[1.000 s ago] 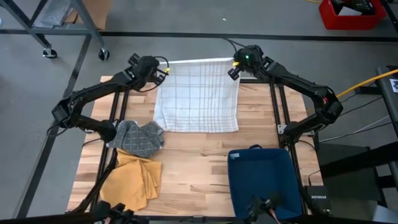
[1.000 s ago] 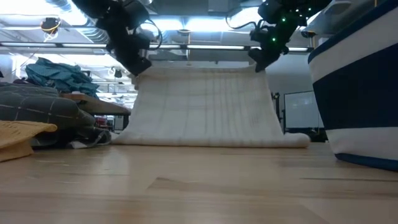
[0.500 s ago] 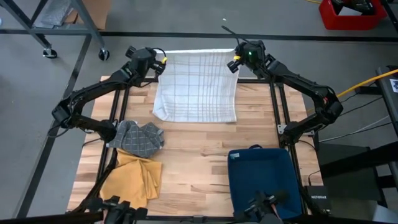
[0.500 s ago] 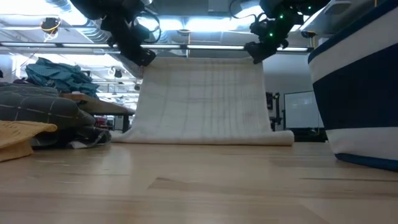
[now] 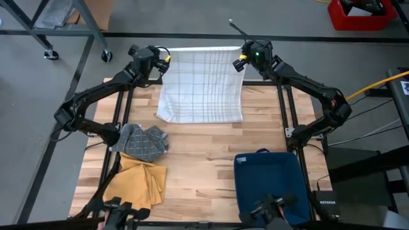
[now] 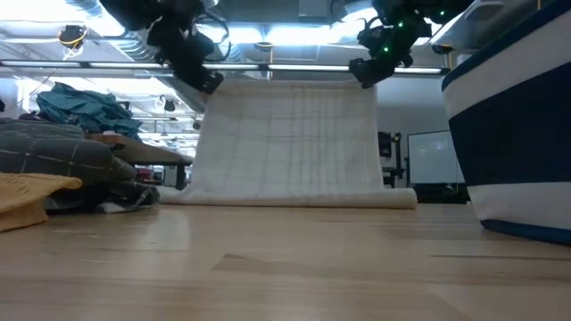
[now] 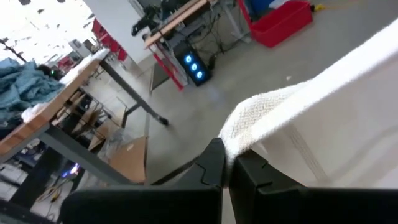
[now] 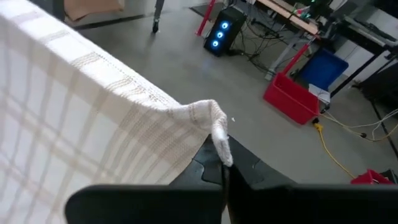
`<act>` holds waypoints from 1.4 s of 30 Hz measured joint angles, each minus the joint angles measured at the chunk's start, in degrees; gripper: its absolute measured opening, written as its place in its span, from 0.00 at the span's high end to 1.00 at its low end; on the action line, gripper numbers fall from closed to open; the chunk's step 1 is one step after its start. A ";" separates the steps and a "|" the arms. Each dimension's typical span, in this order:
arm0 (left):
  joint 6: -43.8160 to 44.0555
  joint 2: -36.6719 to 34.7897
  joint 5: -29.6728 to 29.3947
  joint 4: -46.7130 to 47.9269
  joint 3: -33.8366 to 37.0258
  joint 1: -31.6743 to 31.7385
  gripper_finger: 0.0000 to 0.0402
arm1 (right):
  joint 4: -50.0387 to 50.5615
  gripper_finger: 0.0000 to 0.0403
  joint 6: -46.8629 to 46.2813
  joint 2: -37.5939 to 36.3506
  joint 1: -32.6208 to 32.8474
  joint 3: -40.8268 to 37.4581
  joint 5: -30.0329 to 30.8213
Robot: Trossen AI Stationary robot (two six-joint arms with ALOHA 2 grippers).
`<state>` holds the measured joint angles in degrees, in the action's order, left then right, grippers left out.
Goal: Fold towel
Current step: Fold the white towel
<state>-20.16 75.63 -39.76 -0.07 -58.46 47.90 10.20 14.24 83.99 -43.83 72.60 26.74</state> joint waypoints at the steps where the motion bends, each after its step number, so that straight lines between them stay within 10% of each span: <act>1: 0.00 0.57 0.09 0.35 0.00 0.28 1.00 | 0.02 1.00 0.47 0.45 0.00 0.00 -0.11; 23: 2.65 4.34 12.76 30.50 -0.02 -0.58 1.00 | 18.39 1.00 -4.52 5.41 -1.36 0.02 -19.55; 42: 6.49 2.65 17.11 53.66 -0.04 -9.45 1.00 | 37.10 1.00 -6.93 5.24 9.92 0.02 -23.49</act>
<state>-13.67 78.28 -22.65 53.59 -58.50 38.45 47.29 7.31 89.23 -33.91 72.62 3.25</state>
